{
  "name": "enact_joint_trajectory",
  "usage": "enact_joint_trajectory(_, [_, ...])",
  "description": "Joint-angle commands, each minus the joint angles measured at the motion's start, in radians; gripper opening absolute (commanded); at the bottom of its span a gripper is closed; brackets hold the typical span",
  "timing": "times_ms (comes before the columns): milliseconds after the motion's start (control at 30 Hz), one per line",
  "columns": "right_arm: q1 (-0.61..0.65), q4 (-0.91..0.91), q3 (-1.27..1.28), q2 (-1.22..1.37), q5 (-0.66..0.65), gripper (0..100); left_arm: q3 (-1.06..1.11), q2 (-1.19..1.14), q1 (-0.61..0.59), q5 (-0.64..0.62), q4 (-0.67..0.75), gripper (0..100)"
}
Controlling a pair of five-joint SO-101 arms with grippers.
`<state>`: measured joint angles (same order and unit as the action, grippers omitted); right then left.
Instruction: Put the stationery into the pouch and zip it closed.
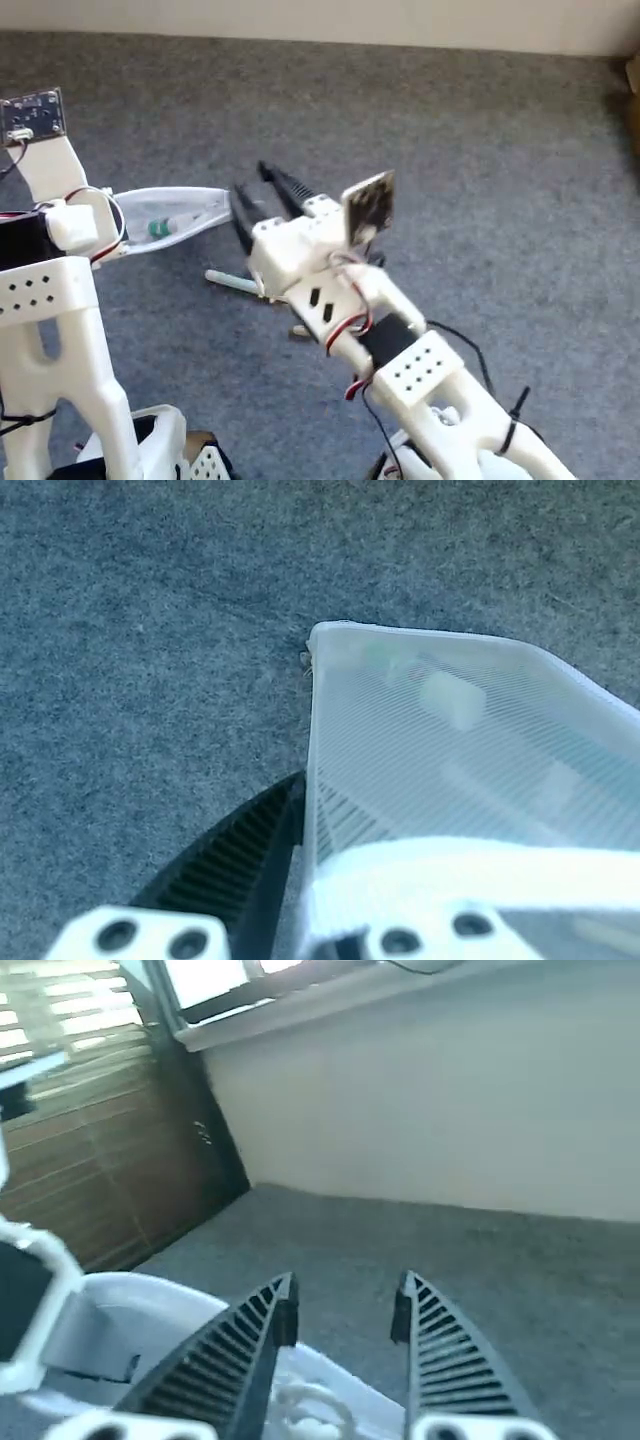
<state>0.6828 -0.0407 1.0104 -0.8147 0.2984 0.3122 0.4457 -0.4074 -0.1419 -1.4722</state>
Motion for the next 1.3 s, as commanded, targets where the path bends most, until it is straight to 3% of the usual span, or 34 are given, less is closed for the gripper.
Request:
enact_joint_trajectory(0, [-0.081,0.163,-0.151,-0.047,0.063,14.9,0.03,-0.021,-0.001,-0.008,0.015,1])
enact_joint_trajectory(233, [-0.108,0.378,-0.285,-0.002,0.089,14.9,0.03,-0.024,-0.001,-0.008,0.015,1])
enact_joint_trajectory(533, [-0.108,0.552,-0.524,0.357,0.091,14.9,0.03,-0.022,-0.01,-0.008,0.015,1])
enact_joint_trajectory(1033, [-0.07,0.881,-0.872,0.75,0.092,14.9,0.016,-0.021,-0.142,-0.008,0.018,1])
enact_joint_trajectory(1267, [-0.036,1.01,-1.061,0.946,0.212,15.1,0.016,-0.021,-0.145,-0.008,0.018,1])
